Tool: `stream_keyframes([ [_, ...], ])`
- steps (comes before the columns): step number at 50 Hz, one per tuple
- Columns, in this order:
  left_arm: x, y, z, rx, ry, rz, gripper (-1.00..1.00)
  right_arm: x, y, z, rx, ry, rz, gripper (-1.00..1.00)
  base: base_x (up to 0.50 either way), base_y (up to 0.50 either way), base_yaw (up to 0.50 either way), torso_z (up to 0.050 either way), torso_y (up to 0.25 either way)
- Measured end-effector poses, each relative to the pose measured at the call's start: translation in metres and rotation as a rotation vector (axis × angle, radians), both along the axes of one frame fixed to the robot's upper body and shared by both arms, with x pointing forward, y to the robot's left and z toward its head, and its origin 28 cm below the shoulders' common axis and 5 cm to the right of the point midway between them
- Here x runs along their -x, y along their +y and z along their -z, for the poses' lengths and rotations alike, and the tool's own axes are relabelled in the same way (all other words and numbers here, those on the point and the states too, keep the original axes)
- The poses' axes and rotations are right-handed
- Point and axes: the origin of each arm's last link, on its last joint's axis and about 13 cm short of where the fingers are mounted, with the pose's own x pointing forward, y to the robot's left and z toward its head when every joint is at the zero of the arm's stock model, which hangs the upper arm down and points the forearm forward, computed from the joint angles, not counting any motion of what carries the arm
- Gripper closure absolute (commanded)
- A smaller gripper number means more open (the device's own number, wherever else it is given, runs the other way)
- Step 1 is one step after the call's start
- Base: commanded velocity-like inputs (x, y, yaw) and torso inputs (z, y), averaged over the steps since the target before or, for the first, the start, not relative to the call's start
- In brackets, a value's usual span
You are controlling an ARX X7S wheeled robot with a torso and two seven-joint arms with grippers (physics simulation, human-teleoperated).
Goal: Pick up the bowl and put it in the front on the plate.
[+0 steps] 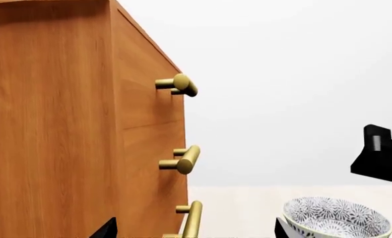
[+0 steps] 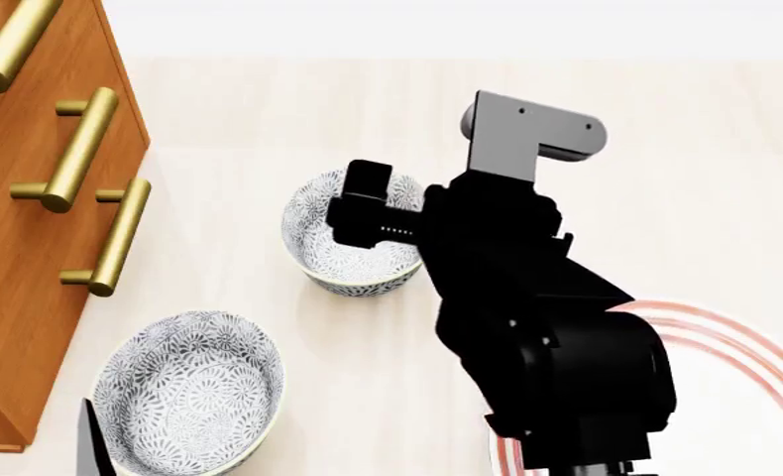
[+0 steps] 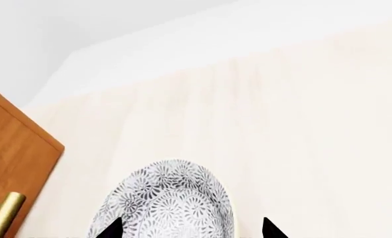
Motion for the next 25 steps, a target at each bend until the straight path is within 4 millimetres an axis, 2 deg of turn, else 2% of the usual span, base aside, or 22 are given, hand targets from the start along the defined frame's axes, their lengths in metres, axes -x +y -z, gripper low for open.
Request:
stream_keyframes([
  [25, -0.0003, -0.0002, 0.0013, 0.005, 0.019, 0.004, -1.0, -0.0029, 0.0051, 0.0087, -0.058, 0.061, 0.047, -1.0, 0.0, 0.0, 0.0, 0.0, 0.0],
])
